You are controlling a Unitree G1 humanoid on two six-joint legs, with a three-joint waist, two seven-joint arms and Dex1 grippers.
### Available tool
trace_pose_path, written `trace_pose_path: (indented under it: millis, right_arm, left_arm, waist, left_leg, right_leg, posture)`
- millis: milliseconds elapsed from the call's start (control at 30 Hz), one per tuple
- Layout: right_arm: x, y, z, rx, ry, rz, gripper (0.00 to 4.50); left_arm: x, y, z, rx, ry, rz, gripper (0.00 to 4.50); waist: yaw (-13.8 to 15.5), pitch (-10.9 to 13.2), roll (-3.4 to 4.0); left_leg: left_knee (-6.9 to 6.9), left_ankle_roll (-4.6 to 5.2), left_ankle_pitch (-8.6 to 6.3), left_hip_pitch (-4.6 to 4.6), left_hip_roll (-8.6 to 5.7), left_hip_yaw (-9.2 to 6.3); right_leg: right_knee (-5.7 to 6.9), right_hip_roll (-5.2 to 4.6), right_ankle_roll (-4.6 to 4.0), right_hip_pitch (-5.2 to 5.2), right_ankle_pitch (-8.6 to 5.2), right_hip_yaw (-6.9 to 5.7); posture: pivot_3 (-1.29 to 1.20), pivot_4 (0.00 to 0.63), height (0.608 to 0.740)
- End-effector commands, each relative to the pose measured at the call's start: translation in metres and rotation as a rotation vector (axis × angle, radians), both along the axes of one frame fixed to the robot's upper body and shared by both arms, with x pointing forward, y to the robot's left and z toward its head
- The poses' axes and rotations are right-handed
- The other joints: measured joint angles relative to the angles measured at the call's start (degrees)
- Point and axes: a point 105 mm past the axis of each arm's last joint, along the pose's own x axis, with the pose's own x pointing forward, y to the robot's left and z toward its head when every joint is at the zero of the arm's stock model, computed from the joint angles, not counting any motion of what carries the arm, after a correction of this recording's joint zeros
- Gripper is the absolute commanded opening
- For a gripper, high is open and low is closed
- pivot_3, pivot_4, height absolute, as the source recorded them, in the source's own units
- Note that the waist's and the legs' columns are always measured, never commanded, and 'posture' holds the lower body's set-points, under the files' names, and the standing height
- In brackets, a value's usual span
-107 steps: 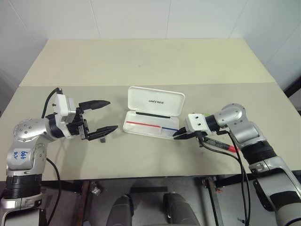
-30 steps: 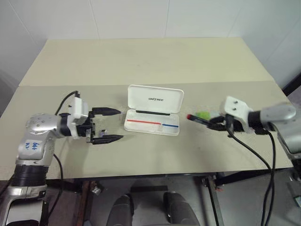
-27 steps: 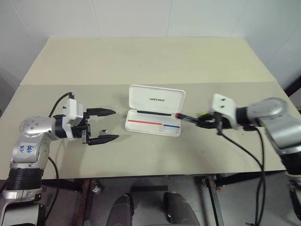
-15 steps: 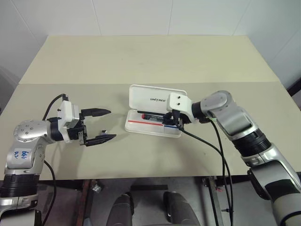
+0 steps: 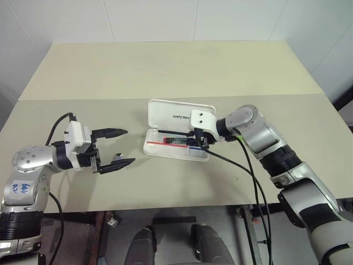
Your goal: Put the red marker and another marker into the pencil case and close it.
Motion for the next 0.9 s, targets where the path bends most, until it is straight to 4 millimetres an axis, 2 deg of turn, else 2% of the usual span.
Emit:
trace_pose_path:
  millis: [33, 100, 367, 467, 567, 667, 700, 900]
  right_arm:
    - [0.004, 0.008, 0.019, 0.044, -0.063, 0.016, 2.96]
    - [0.003, 0.011, 0.025, 0.066, -0.065, 0.023, 3.59]
    - [-0.013, 0.026, 0.056, 0.24, 0.014, 0.089, 3.59]
    - [-0.014, 0.025, 0.06, 0.27, 0.023, 0.087, 3.59]
    - [-0.022, 0.021, 0.061, 0.302, 0.053, 0.106, 3.59]
    - [-0.031, 0.014, 0.061, 0.323, 0.081, 0.119, 4.15]
    - [-0.036, 0.01, 0.06, 0.317, 0.103, 0.131, 4.47]
    - [-0.074, -0.029, 0.062, 0.309, 0.151, 0.196, 4.47]
  left_arm:
    - [-0.003, 0.0, 0.013, -0.003, -0.052, -0.003, 4.5]
    - [-0.003, 0.0, 0.014, -0.003, -0.051, -0.006, 4.5]
    - [0.001, -0.002, 0.016, 0.002, -0.055, -0.018, 4.5]
    - [0.002, -0.004, 0.016, -0.001, -0.056, -0.026, 4.5]
    - [0.002, -0.007, 0.016, -0.003, -0.056, -0.039, 4.5]
    - [0.004, -0.01, 0.017, -0.004, -0.058, -0.052, 4.5]
    - [0.004, -0.01, 0.017, -0.004, -0.058, -0.057, 4.5]
    - [0.007, -0.022, 0.019, -0.008, -0.053, -0.116, 4.5]
  waist:
    - [0.0, 0.0, 0.0]
    - [0.0, 0.0, 0.0]
    - [0.0, 0.0, 0.0]
    - [0.1, 0.0, 0.0]
    - [0.1, 0.0, 0.0]
    - [0.2, 0.0, 0.0]
    - [0.2, 0.0, 0.0]
    - [0.8, 0.0, -0.01]
  left_leg:
    - [0.0, 0.0, 0.0, 0.0, 0.01, 0.01]
    - [0.0, 0.0, 0.0, 0.0, 0.05, 0.01]
    - [-0.01, 0.0, 0.0, 0.0, 0.12, 0.04]
    - [0.0, -0.01, 0.0, 0.0, 0.17, 0.04]
    - [0.0, -0.01, 0.0, 0.0, 0.17, 0.06]
    - [-0.02, -0.01, 0.0, -0.02, 0.19, 0.06]
    - [-0.02, -0.01, 0.0, -0.02, 0.19, 0.06]
    - [-0.02, -0.01, 0.0, -0.02, 0.16, 0.09]
  right_leg:
    - [0.0, 0.01, 0.0, 0.0, 0.0, 0.0]
    - [-0.01, 0.03, -0.01, -0.01, -0.01, 0.0]
    - [0.04, 0.06, -0.01, -0.03, -0.01, 0.0]
    - [0.06, 0.12, -0.02, -0.03, -0.01, -0.02]
    - [0.03, 0.11, -0.03, -0.03, -0.01, -0.01]
    - [-0.01, 0.12, -0.03, -0.03, -0.01, -0.01]
    - [-0.01, 0.12, -0.03, -0.04, -0.01, -0.01]
    - [-0.04, 0.1, -0.03, -0.02, -0.02, -0.01]
  posture:
    - [0.0, 0.15, 0.74]
    - [0.0, 0.15, 0.74]
    - [0.0, 0.15, 0.74]
    - [0.0, 0.15, 0.74]
    - [0.0, 0.15, 0.74]
    - [0.0, 0.15, 0.74]
    - [0.0, 0.15, 0.74]
    - [0.0, 0.15, 0.74]
